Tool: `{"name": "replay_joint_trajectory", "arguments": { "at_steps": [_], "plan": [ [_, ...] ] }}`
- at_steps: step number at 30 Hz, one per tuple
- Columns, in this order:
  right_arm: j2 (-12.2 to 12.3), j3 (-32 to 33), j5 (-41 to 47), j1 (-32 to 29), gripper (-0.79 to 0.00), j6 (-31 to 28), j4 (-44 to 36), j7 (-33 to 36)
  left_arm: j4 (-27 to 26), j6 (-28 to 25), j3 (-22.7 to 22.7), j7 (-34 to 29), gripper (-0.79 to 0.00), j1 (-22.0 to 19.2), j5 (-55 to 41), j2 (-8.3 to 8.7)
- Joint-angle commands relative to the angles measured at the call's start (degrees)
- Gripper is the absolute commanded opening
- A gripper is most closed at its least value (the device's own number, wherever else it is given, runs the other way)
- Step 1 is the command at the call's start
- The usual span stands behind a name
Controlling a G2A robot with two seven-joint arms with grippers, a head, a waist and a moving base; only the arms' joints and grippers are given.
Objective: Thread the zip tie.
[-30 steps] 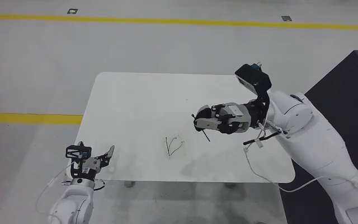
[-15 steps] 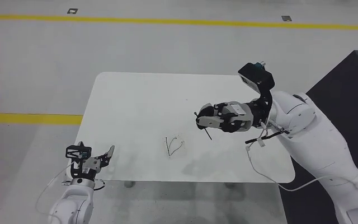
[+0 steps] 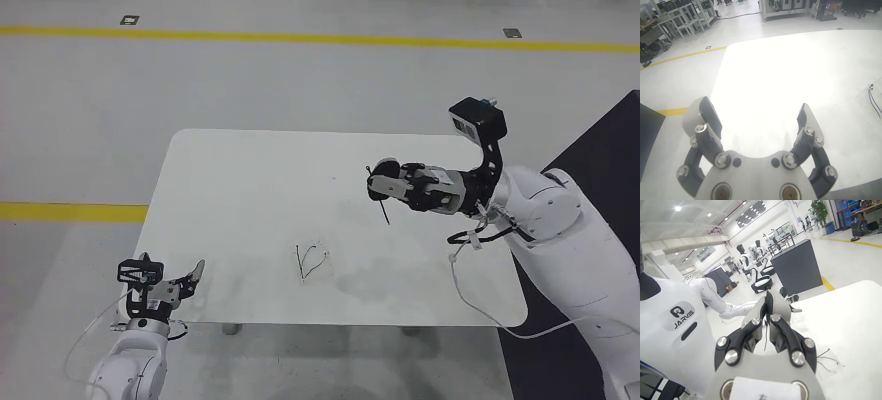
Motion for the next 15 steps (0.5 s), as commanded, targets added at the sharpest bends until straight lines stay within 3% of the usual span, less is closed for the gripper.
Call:
{"name": "replay_joint_trajectory", "arguments": {
  "at_steps": [1,8,15],
  "plan": [
    [0.0,0.1,0.0,0.0,-0.785,-0.1,-0.1,-0.1,0.0,0.0,0.0,0.0,0.0,0.0,0.0,0.0],
    [0.0,0.1,0.0,0.0,-0.785,-0.1,-0.1,-0.1,-0.8,-1.5,0.4,0.5,0.0,1.4,1.1,0.01],
    [0.0,0.1,0.0,0.0,-0.785,-0.1,-0.1,-0.1,-9.9,-6.0,6.8,0.1,0.0,6.7,6.9,-0.17]
  ]
}}
